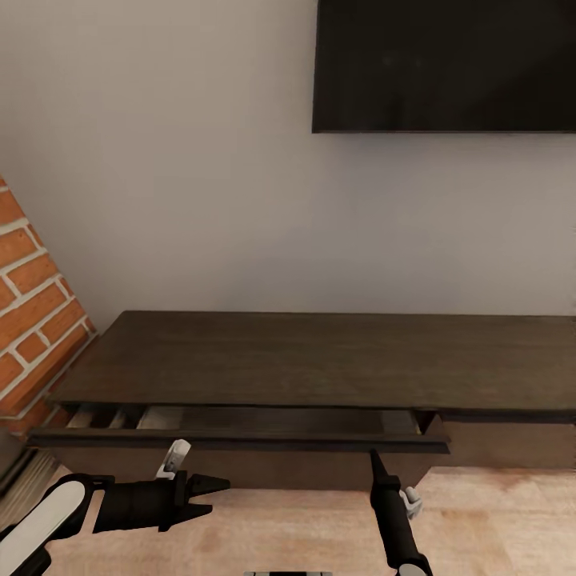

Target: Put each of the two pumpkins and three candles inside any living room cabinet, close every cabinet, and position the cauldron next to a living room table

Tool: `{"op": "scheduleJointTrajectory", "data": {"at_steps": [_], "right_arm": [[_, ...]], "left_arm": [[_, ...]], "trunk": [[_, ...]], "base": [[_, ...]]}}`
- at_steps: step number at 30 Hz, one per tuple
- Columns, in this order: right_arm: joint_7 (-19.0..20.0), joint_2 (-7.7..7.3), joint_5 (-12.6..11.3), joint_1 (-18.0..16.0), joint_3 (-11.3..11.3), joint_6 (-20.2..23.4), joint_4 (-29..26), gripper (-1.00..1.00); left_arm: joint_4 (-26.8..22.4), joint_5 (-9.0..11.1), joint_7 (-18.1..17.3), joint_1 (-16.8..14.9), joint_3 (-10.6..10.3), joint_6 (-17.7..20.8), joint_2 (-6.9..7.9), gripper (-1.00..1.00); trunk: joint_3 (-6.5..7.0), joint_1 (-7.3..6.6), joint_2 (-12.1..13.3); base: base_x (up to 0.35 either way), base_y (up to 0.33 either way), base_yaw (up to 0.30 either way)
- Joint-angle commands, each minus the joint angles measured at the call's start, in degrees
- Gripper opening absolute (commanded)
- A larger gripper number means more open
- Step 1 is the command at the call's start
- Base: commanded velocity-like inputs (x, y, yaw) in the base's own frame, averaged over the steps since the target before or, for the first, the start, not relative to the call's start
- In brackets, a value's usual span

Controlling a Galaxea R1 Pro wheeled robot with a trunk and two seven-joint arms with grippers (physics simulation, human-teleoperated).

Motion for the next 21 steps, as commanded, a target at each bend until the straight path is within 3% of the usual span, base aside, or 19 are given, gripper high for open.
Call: {"op": "scheduleJointTrajectory", "data": {"at_steps": [1, 21], "right_arm": [[0.69, 0.01, -0.22, -0.04, 0.03, -0.24, -0.64, -1.00], [0.69, 0.02, -0.23, -0.04, 0.03, -0.24, -0.64, -1.00]], "left_arm": [[-0.01, 0.09, -0.05, -0.03, -0.06, 0.06, 0.04, 1.00], [-0.01, 0.09, -0.02, -0.03, -0.06, 0.06, 0.06, 1.00]], "trunk": [[-0.04, -0.06, -0.03], [-0.04, -0.06, -0.03]], "base": [[-0.315, 0.000, 0.000], [-0.129, 0.000, 0.000]]}}
